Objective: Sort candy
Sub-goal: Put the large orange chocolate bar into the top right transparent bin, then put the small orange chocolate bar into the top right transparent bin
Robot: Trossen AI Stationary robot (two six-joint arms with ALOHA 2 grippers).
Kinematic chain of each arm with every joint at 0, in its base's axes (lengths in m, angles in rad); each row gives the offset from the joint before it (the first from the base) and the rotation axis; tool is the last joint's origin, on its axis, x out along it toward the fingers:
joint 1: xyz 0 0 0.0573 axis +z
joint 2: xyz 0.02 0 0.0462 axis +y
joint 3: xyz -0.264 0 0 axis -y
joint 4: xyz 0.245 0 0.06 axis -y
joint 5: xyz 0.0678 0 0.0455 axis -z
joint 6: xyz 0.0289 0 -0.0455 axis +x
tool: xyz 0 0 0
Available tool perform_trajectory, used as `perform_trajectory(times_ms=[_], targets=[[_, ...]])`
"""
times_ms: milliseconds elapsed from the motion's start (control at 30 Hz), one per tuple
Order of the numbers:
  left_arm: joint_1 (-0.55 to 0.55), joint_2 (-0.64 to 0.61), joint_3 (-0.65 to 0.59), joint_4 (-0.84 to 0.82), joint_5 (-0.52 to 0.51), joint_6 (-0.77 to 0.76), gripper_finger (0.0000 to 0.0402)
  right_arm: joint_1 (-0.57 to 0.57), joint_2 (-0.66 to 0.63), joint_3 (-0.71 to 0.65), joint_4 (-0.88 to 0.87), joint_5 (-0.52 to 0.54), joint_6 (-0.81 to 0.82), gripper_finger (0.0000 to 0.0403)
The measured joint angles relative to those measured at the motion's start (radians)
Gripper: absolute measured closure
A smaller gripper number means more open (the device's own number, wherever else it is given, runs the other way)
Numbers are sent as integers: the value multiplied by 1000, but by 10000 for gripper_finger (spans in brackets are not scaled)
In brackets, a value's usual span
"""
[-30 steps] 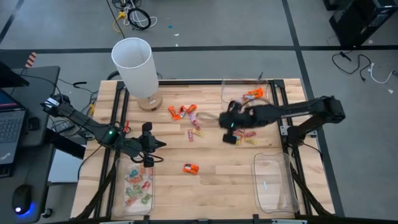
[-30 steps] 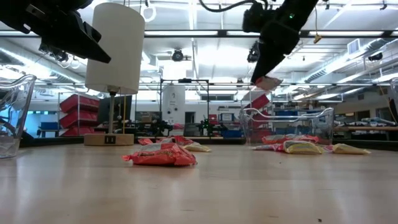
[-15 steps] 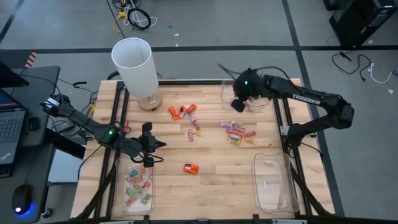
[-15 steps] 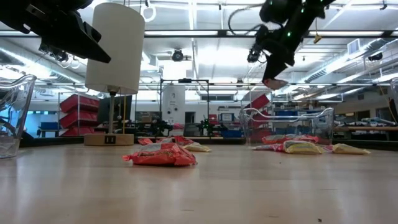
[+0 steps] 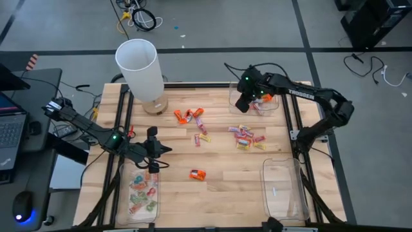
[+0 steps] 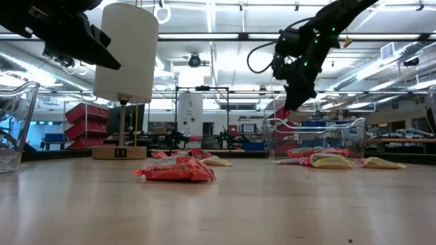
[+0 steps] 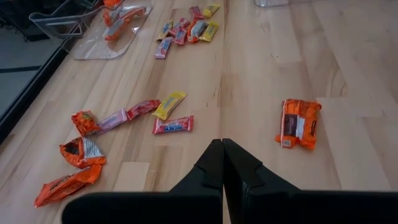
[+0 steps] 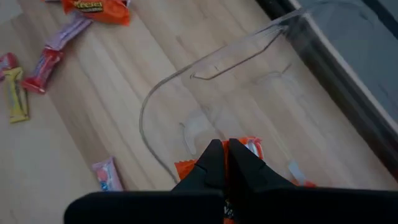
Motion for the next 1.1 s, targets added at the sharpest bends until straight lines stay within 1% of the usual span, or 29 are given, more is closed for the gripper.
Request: perform_trajectory(times_ms=[133,267,500,667,900,1100], targets=[[0,0,0,-21,0,-2,401,0,56,0,12,-7,-1,402],[0,0,0,-17,0,-2,401,0,91,0,20,-12,-1,390],[0,0,0,-18,0,-3,401,0,107,0,42,-29,2,368],[0,0,0,-18,0,-3,401,0,94,0,41,-28,6,356],[0,0,0,-18,0,-3,401,30,39,0,40,-26,-3,359],[0,0,0,-13,0,-4,401,107,-74,0,40,51,1,359]])
